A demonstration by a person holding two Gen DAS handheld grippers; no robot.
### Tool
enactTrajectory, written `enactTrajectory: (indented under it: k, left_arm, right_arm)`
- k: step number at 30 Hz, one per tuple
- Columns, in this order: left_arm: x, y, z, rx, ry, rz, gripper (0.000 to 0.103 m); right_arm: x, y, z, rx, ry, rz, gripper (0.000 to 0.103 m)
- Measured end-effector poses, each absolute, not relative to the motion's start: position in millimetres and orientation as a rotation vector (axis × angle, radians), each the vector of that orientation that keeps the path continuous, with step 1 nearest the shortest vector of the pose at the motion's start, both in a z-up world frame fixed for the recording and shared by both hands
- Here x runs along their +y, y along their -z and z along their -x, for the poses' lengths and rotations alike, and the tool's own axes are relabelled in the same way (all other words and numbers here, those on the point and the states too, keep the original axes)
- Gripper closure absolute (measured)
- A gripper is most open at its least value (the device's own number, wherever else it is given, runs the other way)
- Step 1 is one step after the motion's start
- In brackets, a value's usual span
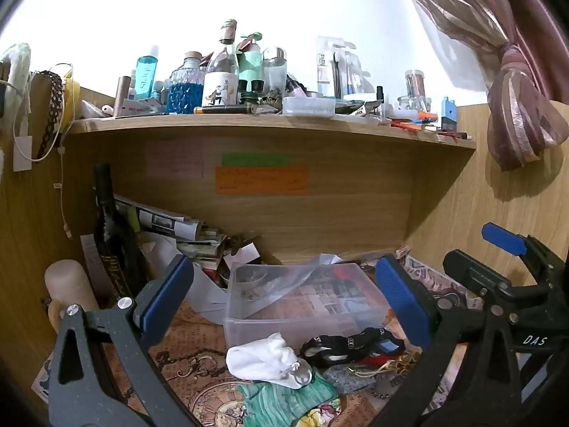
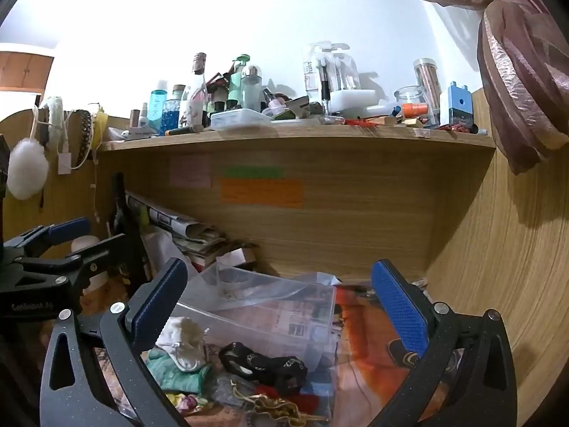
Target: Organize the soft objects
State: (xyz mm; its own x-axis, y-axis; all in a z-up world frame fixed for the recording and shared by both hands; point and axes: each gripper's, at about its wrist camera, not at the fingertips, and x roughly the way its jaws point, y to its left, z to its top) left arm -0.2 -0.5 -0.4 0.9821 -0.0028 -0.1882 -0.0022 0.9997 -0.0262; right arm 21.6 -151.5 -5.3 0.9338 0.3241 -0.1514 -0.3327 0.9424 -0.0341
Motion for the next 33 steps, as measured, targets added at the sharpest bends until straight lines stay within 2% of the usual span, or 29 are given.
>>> enactTrajectory:
  k: [33]
  left_arm:
    - [5.3,2.1,-4.6,0.191,0.011,0.041,0.000]
  right_arm:
    - [-152.4,8.0,-22.7,0.167,-0.344,0.013,0.000]
